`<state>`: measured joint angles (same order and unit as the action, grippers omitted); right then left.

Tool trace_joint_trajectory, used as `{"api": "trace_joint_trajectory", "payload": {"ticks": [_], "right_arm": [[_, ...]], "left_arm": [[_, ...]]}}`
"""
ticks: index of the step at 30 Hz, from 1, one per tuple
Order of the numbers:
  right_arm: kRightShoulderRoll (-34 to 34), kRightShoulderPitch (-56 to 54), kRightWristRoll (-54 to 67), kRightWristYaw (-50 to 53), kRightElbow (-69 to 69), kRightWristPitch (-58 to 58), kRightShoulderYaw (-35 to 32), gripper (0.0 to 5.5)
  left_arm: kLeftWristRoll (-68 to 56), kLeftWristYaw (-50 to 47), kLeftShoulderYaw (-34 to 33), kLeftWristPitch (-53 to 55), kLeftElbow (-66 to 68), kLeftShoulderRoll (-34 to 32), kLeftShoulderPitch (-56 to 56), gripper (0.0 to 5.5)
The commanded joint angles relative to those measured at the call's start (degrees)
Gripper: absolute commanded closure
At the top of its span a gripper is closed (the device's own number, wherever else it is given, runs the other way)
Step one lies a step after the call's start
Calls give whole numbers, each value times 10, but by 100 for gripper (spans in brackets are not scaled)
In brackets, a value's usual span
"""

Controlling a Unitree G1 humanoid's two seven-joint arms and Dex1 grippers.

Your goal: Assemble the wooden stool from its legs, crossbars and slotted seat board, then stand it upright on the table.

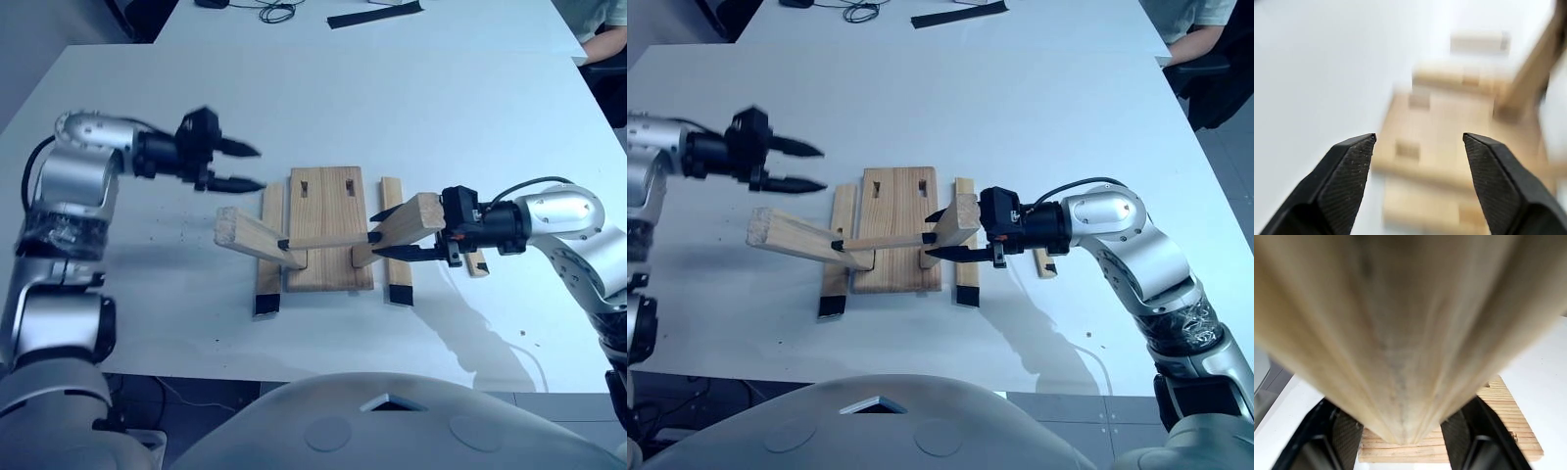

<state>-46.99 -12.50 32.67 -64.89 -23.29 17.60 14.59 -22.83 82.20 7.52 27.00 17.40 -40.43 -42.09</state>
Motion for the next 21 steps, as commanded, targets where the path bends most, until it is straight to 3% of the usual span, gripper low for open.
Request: {"api": "trace_joint_trajectory", "payload": {"ticks": [1, 5, 10, 21], "right_arm": [[-19, 11, -67, -18, 24, 17, 43, 346], [-16, -2, -69, -19, 32, 13, 53, 346], [-15, -8, -70, -18, 32, 10, 59, 346], [-12, -18, -74, -16, 34, 3, 71, 346]], "left_arm": [[-83, 17, 8, 117, -89, 44, -49, 302], [-141, 88, 44, 180, -181, 19, -46, 365], [-157, 103, 100, 148, -205, -22, -36, 442], [-85, 102, 189, 35, -223, -34, 6, 447]]}}
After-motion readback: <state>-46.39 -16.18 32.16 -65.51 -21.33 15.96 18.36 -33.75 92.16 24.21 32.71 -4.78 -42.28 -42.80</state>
